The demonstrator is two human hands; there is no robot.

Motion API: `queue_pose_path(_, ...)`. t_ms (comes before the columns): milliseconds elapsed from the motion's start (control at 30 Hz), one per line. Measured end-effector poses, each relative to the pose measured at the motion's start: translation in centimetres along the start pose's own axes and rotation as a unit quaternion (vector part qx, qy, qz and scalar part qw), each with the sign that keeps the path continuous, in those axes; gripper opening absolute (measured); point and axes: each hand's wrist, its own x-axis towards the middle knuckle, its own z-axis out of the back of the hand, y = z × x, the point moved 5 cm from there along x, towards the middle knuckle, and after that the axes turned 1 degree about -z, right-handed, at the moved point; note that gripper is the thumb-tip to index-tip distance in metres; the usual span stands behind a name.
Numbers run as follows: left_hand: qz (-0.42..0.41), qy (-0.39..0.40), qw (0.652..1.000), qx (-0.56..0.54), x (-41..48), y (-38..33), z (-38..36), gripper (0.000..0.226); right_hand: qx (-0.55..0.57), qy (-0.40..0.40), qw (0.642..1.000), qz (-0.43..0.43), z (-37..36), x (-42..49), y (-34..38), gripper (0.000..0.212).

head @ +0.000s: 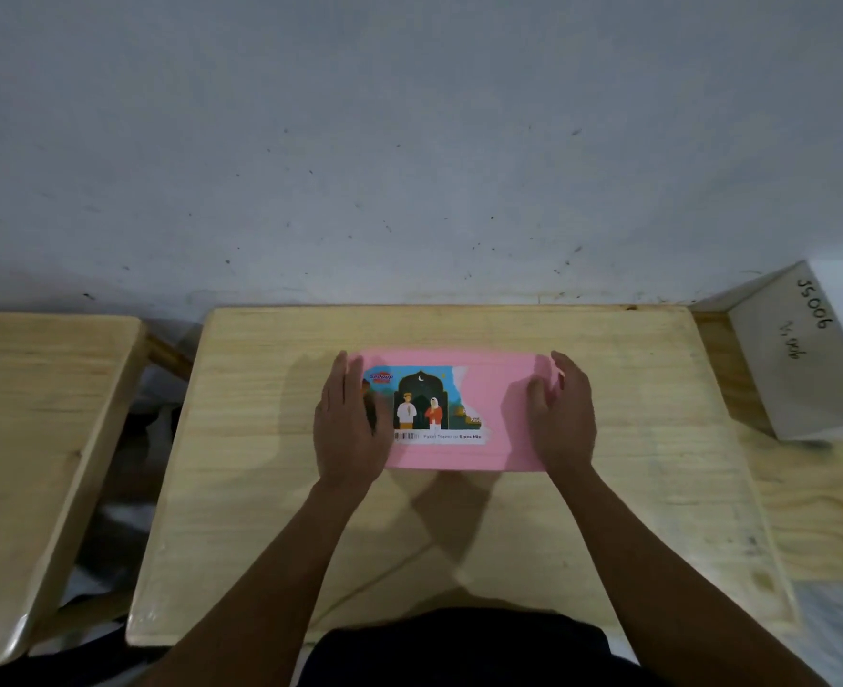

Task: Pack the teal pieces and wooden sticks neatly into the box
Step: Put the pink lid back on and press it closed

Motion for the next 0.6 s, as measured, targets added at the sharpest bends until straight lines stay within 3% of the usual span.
queue_pose_path(100, 0.151, -0.013, 0.985, -0.085, -0.9, 1.5, 0.4, 0.039, 0.182, 0.042, 0.979, -0.085, 0.4, -0.8, -2.0, 0.044)
queue_pose_path(167, 0.232, 0.01, 0.964, -0.129, -1.6, 2.2, 0.2, 0.033, 0.213, 0.079, 0.97, -0.092, 0.5, -1.7, -2.4, 0.037)
queue_pose_path(600, 0.284, -0.001, 0.947, -0.151, 3.6, 0.3, -1.2, 0.039, 0.27, 0.101, 0.953, -0.097, 0.3, 4.6, -0.1, 0.031)
